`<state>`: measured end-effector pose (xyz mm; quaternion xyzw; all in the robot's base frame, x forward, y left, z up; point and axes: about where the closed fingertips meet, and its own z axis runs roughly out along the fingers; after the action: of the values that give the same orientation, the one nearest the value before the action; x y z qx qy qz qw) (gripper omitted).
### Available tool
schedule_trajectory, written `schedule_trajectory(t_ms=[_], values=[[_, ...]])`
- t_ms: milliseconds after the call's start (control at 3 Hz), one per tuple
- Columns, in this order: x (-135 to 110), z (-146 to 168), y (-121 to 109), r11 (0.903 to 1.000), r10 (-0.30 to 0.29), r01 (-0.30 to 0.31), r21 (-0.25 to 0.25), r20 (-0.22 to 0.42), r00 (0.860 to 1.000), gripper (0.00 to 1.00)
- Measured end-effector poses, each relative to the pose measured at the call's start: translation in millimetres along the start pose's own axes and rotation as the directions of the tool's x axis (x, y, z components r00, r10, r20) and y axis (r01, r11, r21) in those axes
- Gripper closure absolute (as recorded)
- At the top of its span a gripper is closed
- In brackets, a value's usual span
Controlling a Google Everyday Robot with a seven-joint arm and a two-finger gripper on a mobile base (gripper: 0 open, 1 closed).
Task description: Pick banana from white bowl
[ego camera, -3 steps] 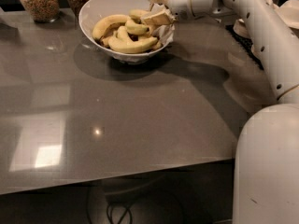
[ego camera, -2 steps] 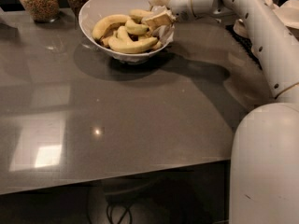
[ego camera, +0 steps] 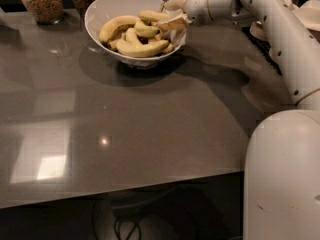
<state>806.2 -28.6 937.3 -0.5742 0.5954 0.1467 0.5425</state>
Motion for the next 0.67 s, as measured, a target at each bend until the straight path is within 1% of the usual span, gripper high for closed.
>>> schedule_trajectory(t_ms=[333,667], values=[[10.9,0.1,5.0,0.9998,0.018,-0.018,-0.01,-0.026,0.999,0.5],[8.9,-1.3,4.1,0.9997,0.02,-0.021,-0.01,-0.029,0.999,0.69]])
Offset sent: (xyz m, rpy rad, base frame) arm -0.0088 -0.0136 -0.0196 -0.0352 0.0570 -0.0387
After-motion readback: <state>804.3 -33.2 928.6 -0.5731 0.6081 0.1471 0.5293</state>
